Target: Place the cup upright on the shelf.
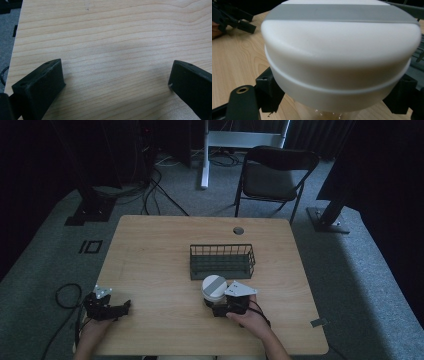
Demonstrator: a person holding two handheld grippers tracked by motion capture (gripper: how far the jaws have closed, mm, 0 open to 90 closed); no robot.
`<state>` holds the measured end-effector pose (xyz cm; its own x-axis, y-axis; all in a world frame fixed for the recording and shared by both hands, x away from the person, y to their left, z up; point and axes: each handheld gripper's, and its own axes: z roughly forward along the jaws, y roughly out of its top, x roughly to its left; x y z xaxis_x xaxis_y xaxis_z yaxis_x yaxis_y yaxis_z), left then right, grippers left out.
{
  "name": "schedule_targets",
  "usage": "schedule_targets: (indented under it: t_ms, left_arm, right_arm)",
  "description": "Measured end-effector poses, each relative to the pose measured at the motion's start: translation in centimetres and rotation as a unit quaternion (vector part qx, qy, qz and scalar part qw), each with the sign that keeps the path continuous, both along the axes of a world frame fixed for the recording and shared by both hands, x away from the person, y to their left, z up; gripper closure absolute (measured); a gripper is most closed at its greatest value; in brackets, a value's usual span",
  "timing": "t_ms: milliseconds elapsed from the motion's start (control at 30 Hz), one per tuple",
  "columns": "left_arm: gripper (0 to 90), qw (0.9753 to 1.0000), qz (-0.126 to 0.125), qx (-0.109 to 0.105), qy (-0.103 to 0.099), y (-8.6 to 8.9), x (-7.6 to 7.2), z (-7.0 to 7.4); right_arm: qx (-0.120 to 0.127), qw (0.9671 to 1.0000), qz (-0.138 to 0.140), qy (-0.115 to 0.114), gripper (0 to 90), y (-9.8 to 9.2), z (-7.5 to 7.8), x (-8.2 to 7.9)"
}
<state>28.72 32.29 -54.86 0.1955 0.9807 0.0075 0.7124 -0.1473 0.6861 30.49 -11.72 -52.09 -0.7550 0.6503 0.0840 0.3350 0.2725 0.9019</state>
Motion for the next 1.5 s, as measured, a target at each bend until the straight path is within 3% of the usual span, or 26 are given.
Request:
schedule_targets:
  t_ms: [633,1167,1500]
  left_arm:
    - [0.2,1.0,0.0,0.0,0.0,0.0,0.0,0.0]
    - [0.2,1.0,0.0,0.0,0.0,0.0,0.0,0.0]
    - [0.2,1.0,0.0,0.0,0.0,0.0,0.0,0.0]
  right_arm:
    - [0.012,0.9995,0.0,-0.029,18.3,0.0,4.3,0.6]
    - [0.03,0.9959,-0.04,-0.075,18.3,0.1,7.5,2.4]
    - [0.038,0.9938,-0.074,-0.075,18.3,-0.1,8.7,4.0]
